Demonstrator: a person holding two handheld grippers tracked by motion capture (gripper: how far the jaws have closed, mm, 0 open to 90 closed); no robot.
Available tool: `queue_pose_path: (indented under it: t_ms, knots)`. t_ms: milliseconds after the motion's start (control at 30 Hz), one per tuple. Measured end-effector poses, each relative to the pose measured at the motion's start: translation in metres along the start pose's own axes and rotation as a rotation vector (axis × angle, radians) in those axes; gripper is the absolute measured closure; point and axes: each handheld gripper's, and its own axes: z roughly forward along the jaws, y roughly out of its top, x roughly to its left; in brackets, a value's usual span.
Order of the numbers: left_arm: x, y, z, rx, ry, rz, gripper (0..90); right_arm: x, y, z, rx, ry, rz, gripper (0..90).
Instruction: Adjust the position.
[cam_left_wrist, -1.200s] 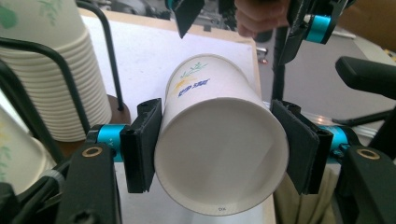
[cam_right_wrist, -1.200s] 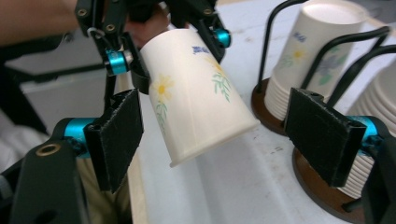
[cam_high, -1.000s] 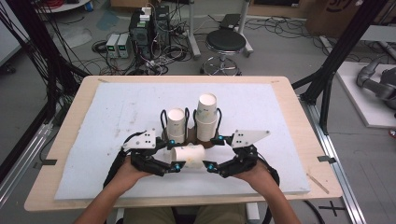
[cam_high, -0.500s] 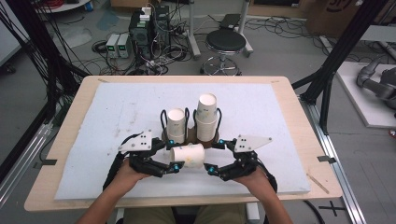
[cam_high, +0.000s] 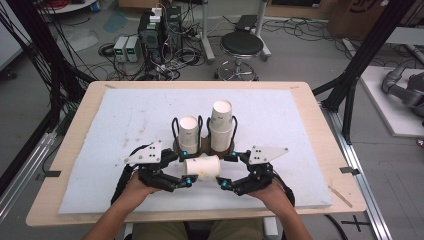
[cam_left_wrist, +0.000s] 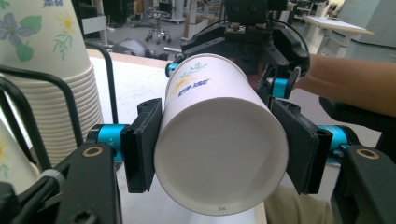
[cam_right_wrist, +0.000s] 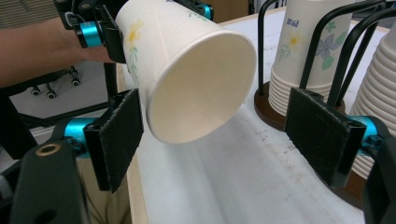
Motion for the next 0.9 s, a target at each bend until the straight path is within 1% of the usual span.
queue_pose_path:
  t_ms: [233, 267, 400, 433, 467, 667, 767, 800, 833, 900]
  knots:
    - [-0.001, 0.0, 0.001, -0.008, -0.023, 0.007, 36.9, 0.0, 0.0, 0.002, -0.009, 0.026, 0.001, 20.1]
    - [-0.001, 0.0, 0.002, -0.008, -0.025, 0.009, 37.0, 0.0, 0.0, 0.002, -0.006, 0.038, 0.008, 20.1]
    - [-0.002, 0.001, 0.003, -0.008, -0.04, 0.018, 37.1, 0.001, 0.0, 0.005, -0.011, 0.061, 0.004, 20.1]
    - [-0.002, 0.001, 0.003, -0.009, -0.044, 0.02, 37.2, 0.001, 0.0, 0.006, -0.008, 0.072, 0.01, 20.1]
    - [-0.002, 0.0, 0.003, -0.01, -0.049, 0.018, 37.2, 0.001, 0.0, 0.006, -0.01, 0.076, 0.004, 20.1]
    - [-0.002, 0.0, 0.003, -0.022, -0.087, 0.02, 37.2, 0.001, -0.001, 0.008, -0.022, 0.132, 0.011, 20.1]
    - [-0.003, -0.001, 0.005, -0.016, -0.099, 0.024, 37.2, 0.001, -0.001, 0.009, -0.025, 0.158, 0.012, 21.8]
    - [-0.003, -0.001, 0.005, -0.015, -0.103, 0.023, 37.3, 0.001, -0.002, 0.01, -0.029, 0.175, 0.007, 26.0]
    - [-0.003, -0.001, 0.005, -0.014, -0.104, 0.025, 37.3, 0.001, -0.002, 0.01, -0.029, 0.186, 0.004, 25.8]
    - [-0.003, -0.001, 0.005, -0.017, -0.105, 0.024, 37.3, 0.001, -0.002, 0.01, -0.033, 0.187, 0.0, 26.6]
